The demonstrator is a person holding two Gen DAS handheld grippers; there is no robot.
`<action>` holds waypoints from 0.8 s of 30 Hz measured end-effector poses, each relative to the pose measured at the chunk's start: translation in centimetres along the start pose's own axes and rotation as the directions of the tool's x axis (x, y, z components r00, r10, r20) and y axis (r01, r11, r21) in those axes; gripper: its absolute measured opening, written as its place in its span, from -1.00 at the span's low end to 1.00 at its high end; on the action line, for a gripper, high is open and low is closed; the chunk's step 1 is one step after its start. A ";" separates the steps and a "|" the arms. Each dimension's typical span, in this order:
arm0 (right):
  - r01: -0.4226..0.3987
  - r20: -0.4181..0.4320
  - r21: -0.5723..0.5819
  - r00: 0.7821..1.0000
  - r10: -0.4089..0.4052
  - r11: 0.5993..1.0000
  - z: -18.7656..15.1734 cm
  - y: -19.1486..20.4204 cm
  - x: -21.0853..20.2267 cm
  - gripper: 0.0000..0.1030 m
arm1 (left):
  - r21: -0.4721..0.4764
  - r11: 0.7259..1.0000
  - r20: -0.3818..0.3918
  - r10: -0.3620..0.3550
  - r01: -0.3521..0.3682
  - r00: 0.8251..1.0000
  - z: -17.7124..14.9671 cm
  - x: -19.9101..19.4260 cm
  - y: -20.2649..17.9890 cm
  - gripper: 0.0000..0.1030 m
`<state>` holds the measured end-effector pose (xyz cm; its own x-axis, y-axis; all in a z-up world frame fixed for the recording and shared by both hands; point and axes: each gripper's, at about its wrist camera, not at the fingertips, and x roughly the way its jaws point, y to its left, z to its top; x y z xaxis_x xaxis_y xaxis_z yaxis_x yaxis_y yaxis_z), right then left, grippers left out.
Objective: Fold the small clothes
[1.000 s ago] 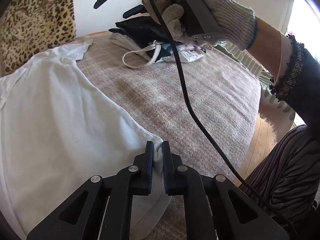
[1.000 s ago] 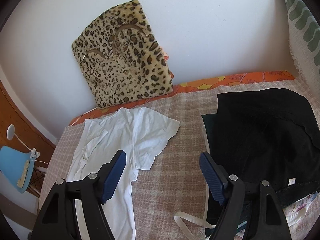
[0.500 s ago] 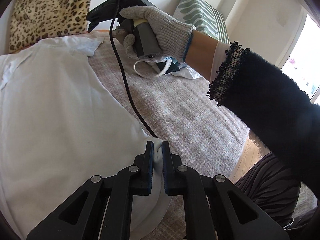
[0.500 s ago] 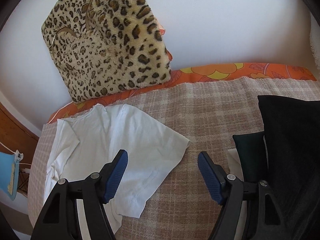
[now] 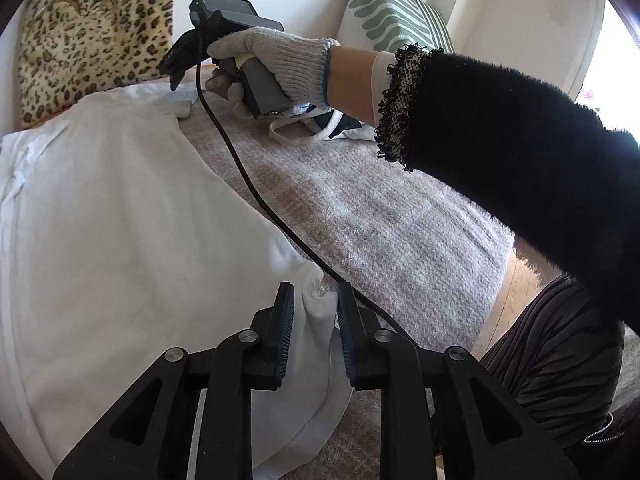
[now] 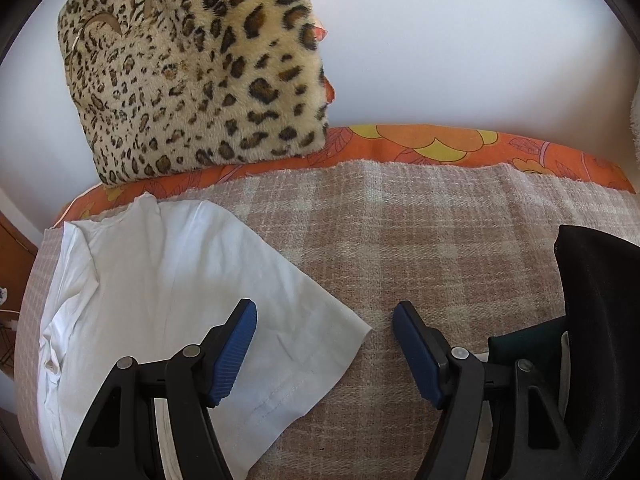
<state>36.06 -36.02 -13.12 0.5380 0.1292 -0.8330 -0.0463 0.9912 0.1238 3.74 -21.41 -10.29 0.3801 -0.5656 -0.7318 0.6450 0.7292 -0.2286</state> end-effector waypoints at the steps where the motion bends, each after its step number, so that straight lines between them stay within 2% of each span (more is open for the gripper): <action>1: 0.010 -0.003 -0.019 1.000 -0.010 1.000 0.1 0.2 0.1 0.22 | 0.015 1.000 -0.003 0.015 -0.015 1.000 -0.1 0.2 -0.2 -0.57; 2: 0.024 -0.006 -0.038 1.000 -0.024 0.999 0.2 0.4 0.1 0.15 | 0.025 0.999 -0.010 0.029 -0.028 1.000 -0.2 0.5 -0.3 -0.57; 5: 0.054 -0.005 -0.070 0.999 -0.054 0.996 0.3 1.0 0.4 0.08 | 0.014 0.999 -0.010 0.033 -0.033 0.999 -0.2 1.1 0.0 -0.57; 6: 0.058 0.000 -0.068 0.998 -0.058 0.996 0.2 1.0 0.4 0.05 | 0.009 1.000 -0.007 0.025 -0.025 1.000 -0.1 1.2 0.1 -0.70; 7: 0.065 0.008 -0.064 0.998 -0.065 0.996 0.2 1.0 0.4 -0.10 | 0.004 1.000 -0.003 0.017 -0.017 1.000 -0.1 1.2 0.1 -0.82; 8: 0.078 0.018 -0.059 0.997 -0.077 0.995 0.2 1.0 0.5 -0.29 | -0.001 1.000 0.000 0.007 -0.007 1.000 0.0 1.2 0.0 -0.85; 9: 0.087 0.025 -0.052 0.996 -0.086 0.995 0.2 0.8 0.4 -0.38 | -0.001 1.000 0.004 -0.002 0.002 1.000 0.0 1.1 0.0 -0.87; 11: 0.083 0.033 -0.031 0.996 -0.082 0.996 0.3 0.5 0.3 -0.84 | -0.008 1.000 0.021 -0.014 0.014 1.000 0.0 0.9 -0.3 -0.87; 13: 0.066 0.033 -0.015 0.997 -0.066 0.998 0.5 0.1 -0.1 -0.98 | -0.035 0.999 0.040 -0.039 0.040 0.998 0.1 0.4 -0.3 -0.88; 16: 0.062 0.057 -0.021 0.997 -0.061 0.998 1.0 0.0 -1.4 -1.00 | -0.072 0.995 0.078 -0.063 0.069 0.995 0.5 -0.5 -0.1 -0.88; 20: 0.043 0.123 -0.007 0.991 -0.042 0.999 2.2 0.1 -3.6 -1.00 | -0.076 0.995 0.099 -0.063 0.070 0.993 0.6 -1.1 0.0 -0.88; 24: 0.129 0.096 -0.071 0.988 -0.122 0.989 2.6 1.5 -3.1 -1.00 | -0.102 0.992 0.100 -0.070 0.080 0.993 0.1 -1.5 0.4 -0.88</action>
<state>36.52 -34.97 -8.91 0.6176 0.0036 -0.7865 -0.0358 0.9991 -0.0236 3.53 -20.29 -9.18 0.3983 -0.6507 -0.6464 0.6022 0.7171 -0.3508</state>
